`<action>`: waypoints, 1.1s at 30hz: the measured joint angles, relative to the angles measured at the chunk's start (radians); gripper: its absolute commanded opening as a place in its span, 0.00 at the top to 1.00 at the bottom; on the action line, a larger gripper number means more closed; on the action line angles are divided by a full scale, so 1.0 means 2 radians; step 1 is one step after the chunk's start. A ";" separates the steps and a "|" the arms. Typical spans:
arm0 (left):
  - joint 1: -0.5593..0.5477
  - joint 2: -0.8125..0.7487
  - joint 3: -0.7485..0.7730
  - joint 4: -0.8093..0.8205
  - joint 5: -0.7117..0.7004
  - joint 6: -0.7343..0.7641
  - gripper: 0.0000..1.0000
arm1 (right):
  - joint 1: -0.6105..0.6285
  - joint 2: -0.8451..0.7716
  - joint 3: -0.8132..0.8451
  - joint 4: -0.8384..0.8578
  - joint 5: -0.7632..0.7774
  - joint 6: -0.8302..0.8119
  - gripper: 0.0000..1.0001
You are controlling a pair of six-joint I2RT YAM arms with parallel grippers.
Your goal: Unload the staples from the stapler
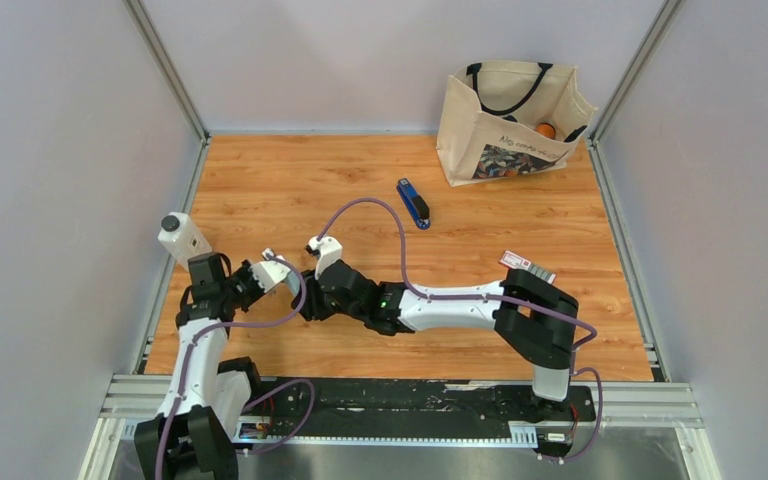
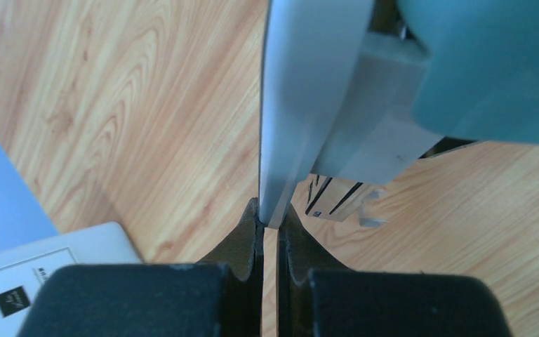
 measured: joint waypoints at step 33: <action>-0.006 0.064 0.301 -0.310 0.174 -0.188 0.56 | -0.059 0.068 0.159 -0.211 0.084 -0.057 1.00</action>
